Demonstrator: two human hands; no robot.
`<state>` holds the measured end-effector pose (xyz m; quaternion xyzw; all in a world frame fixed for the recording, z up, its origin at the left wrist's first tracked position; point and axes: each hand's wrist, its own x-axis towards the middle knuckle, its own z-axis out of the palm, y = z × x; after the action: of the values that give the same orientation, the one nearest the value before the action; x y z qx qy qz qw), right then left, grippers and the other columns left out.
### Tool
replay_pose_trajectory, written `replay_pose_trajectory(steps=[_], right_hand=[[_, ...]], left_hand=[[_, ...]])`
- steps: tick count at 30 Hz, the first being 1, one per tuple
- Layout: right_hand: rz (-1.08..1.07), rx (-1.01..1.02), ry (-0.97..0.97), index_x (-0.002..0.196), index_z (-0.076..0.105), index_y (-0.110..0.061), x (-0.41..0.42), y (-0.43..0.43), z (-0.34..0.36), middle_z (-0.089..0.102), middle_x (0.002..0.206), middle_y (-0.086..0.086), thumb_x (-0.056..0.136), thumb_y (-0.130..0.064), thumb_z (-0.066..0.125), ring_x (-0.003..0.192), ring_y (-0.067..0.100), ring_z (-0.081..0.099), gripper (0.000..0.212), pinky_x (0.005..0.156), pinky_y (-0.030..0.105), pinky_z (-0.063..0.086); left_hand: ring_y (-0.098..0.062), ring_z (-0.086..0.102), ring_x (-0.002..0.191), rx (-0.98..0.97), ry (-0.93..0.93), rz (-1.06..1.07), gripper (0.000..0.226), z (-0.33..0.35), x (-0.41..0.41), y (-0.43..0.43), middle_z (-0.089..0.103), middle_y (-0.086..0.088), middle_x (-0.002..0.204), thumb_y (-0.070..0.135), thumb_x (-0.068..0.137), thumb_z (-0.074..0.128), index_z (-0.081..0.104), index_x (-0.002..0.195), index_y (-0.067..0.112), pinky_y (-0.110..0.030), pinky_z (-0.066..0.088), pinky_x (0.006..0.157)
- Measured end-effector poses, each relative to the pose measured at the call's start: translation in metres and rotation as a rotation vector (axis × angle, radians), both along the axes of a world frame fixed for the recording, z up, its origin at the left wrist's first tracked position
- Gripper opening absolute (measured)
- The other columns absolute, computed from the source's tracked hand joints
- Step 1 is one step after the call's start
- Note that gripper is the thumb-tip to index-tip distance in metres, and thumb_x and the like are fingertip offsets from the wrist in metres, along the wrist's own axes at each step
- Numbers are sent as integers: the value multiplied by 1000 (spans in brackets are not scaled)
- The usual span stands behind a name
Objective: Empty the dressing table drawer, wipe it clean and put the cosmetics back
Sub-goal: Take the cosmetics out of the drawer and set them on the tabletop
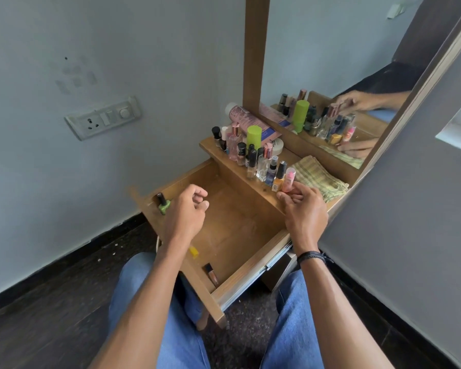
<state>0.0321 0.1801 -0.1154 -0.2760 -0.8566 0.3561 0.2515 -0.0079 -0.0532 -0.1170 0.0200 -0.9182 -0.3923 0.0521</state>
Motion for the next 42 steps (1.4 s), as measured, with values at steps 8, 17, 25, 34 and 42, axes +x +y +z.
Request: replay_pose_trajectory(steps=[8, 17, 25, 34, 42], right_hand=[[39, -34, 474, 109, 73, -10, 40, -32, -14, 62, 95, 1, 88, -1, 74, 77, 10, 60, 23, 76, 27, 57], [863, 433, -651, 112, 71, -16, 36, -107, -33, 72, 106, 4, 95, -26, 64, 90, 24, 71, 20, 81, 40, 61], [940, 503, -716, 115, 66, -15, 42, -128, -33, 71, 108, 9, 96, -23, 57, 94, 31, 71, 22, 80, 44, 61], [799, 388, -564, 110, 61, -18, 48, -124, -32, 68, 100, 6, 88, -19, 59, 88, 32, 68, 22, 74, 40, 57], [450, -424, -21, 94, 65, -24, 48, -74, 13, 71, 83, -3, 83, -8, 69, 78, 19, 69, 20, 76, 41, 60]], left_hand=[[-15, 54, 107, -500, -78, -260, 17, -20, 34, -16, 63, 11, 119, 28, 96, 65, 63, 112, 32, -32, 44, 73], [-26, 46, 128, -1027, -289, -268, 32, -18, 35, 0, 58, -3, 137, 21, 94, 54, 64, 124, 22, -40, 36, 104], [-25, 54, 120, -1137, -381, -311, 30, -16, 34, 3, 64, -5, 126, 19, 95, 53, 66, 121, 22, -41, 35, 101], [-21, 61, 102, -1001, -339, -236, 29, -12, 35, 1, 51, -12, 130, 33, 93, 59, 64, 119, 21, -39, 35, 98], [-25, 49, 105, -521, -163, -164, 28, -10, 34, -6, 55, -1, 120, 43, 79, 64, 72, 103, 30, -34, 41, 73]])
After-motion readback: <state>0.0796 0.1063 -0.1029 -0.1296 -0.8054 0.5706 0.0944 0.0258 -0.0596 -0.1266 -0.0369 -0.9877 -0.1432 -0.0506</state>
